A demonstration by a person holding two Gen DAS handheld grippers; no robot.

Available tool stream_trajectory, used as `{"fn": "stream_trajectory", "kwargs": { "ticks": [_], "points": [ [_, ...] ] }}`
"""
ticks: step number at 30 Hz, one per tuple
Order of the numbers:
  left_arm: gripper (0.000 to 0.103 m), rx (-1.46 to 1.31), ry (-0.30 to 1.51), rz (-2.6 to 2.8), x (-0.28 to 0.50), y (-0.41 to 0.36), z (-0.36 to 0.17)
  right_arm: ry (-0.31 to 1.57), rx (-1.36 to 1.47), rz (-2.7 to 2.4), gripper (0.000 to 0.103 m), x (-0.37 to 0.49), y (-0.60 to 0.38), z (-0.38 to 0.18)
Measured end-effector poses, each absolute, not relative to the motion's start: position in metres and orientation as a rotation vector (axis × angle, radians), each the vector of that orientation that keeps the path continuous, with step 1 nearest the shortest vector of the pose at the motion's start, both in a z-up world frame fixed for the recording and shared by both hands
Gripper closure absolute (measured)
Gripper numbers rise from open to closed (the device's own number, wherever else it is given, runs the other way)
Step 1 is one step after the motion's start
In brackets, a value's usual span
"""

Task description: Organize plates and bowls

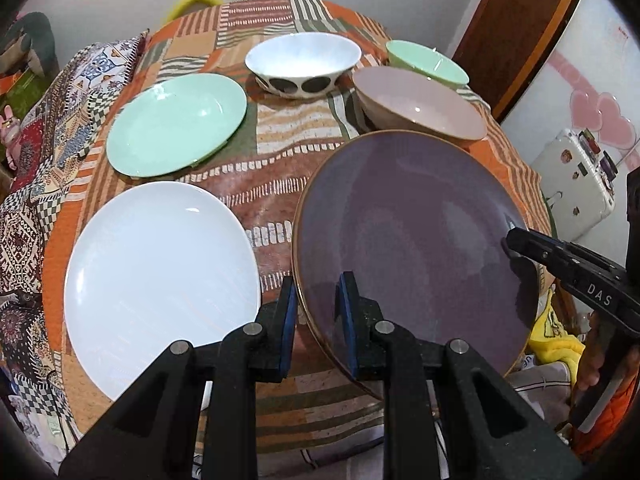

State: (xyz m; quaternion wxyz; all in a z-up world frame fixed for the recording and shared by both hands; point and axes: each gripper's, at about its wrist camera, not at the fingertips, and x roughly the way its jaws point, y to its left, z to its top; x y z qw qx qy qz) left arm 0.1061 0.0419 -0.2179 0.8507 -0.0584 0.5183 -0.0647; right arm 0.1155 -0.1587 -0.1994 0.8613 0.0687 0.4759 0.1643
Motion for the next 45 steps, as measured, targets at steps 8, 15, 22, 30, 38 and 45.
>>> {"fn": "stream_trajectory", "kwargs": {
  "ticks": [8,15,22,30,38,45],
  "points": [
    [0.082,-0.142,1.134,-0.143,0.117,0.042,-0.233,1.033,0.141,0.333,0.082,0.123,-0.159,-0.21],
    [0.081,-0.157,1.154,-0.137,0.123,0.046,-0.239,1.048,0.134,0.334,0.082,0.129,-0.155,-0.214],
    [0.079,-0.149,1.167,-0.142,0.127,0.044,-0.242,1.056,0.129,0.329,0.082,0.136,-0.154,-0.217],
    [0.078,-0.152,1.171,-0.14,0.128,0.043,-0.243,1.053,0.073,0.324,0.08,0.135,-0.149,-0.218],
    [0.076,-0.128,1.118,-0.115,0.12,0.048,-0.225,1.058,0.072,0.312,0.075,0.13,-0.16,-0.211],
    [0.075,-0.131,0.999,-0.071,0.105,0.063,-0.189,1.01,0.077,0.325,0.075,0.122,-0.159,-0.188]
  ]
}}
